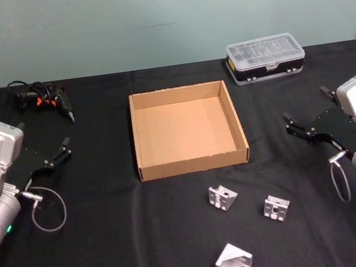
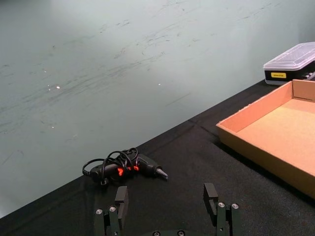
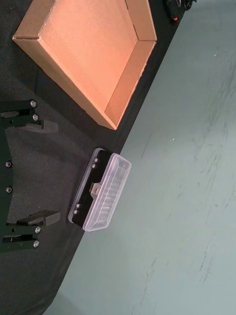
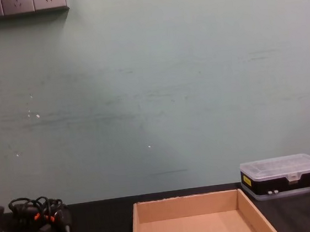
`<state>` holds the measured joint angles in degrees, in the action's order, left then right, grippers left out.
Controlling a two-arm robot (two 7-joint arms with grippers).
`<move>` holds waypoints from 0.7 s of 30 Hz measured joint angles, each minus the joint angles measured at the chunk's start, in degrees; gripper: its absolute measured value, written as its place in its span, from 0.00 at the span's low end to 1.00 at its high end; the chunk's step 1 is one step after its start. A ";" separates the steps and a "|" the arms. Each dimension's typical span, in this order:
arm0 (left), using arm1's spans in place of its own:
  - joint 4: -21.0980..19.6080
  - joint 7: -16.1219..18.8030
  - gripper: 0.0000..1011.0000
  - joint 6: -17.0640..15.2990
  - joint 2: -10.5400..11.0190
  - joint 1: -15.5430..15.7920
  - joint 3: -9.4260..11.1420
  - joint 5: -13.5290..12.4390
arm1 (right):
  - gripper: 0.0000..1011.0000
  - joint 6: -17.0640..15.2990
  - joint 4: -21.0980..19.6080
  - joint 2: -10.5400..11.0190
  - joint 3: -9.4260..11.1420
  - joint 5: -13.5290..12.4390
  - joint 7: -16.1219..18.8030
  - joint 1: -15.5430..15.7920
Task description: Use one hand to pick up the angle iron from the table and place it into the box.
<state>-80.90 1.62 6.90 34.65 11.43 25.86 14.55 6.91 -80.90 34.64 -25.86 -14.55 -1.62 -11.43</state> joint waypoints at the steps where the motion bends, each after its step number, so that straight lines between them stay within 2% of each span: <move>1: 0.00 0.00 0.99 0.00 0.00 0.00 0.00 0.00 | 0.99 0.00 0.00 0.00 0.00 0.00 0.00 0.00; 13: 0.00 0.00 0.99 0.00 0.00 0.00 0.00 0.00 | 0.99 0.00 -0.08 0.03 0.10 -0.06 0.04 0.09; 17: -0.01 0.00 0.99 0.01 0.00 0.00 -0.01 0.00 | 0.99 0.07 -3.68 1.96 1.84 -1.79 1.76 3.03; 20: -0.01 0.00 0.99 0.01 0.00 0.00 -0.01 0.00 | 0.99 0.03 -7.10 3.73 3.54 -3.79 3.20 5.85; 21: -0.01 0.00 0.99 0.00 0.00 0.00 -0.01 0.00 | 0.99 -0.37 -9.26 4.85 4.63 -5.10 3.96 7.69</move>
<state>-80.91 1.62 6.91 34.65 11.43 25.86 14.55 6.53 -90.16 39.49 -21.23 -19.65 2.34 -3.74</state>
